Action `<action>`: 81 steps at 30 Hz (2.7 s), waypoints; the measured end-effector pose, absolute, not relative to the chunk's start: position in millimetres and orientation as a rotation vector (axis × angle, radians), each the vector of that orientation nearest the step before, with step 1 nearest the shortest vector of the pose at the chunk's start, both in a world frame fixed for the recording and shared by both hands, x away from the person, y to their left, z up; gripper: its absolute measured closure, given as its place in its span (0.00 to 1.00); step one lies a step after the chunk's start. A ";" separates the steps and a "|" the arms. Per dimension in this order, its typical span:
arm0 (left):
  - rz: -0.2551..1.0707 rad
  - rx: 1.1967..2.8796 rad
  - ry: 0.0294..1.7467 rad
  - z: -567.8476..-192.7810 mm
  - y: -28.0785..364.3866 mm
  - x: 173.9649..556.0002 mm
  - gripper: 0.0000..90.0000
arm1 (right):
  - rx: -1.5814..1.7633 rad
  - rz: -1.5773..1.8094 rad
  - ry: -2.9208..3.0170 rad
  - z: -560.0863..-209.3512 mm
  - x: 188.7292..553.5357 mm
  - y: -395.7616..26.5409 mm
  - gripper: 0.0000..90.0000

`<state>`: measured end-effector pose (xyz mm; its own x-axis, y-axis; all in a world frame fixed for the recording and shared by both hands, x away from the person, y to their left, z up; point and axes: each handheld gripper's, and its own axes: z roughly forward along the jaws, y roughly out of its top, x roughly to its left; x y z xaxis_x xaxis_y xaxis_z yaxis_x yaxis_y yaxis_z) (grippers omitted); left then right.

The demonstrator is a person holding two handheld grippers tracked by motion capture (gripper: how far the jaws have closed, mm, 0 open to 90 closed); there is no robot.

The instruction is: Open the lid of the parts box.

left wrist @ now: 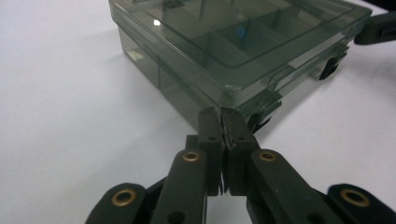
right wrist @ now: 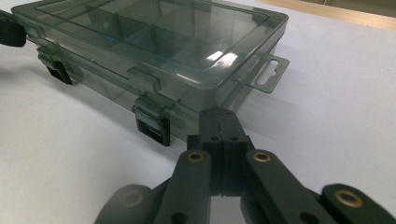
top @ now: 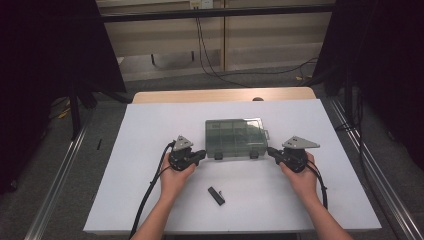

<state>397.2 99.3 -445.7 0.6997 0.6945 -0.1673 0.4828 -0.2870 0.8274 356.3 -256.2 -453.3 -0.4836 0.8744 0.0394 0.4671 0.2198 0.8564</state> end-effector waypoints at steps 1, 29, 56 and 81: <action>0.285 1.948 0.905 -444.5 99.3 397.0 0.97 | 1.229 1.188 2.041 -453.2 356.2 -255.7 1.00; 0.324 1.846 0.909 -433.1 96.4 404.5 0.94 | 1.191 1.220 1.995 -447.4 363.8 -243.2 1.00; 0.427 1.819 0.914 -426.6 90.1 410.3 0.89 | 1.178 1.224 1.971 -450.1 361.5 -241.9 1.00; 0.442 1.783 0.936 -411.7 87.7 424.9 0.89 | 1.165 1.224 1.963 -451.1 360.7 -241.5 1.00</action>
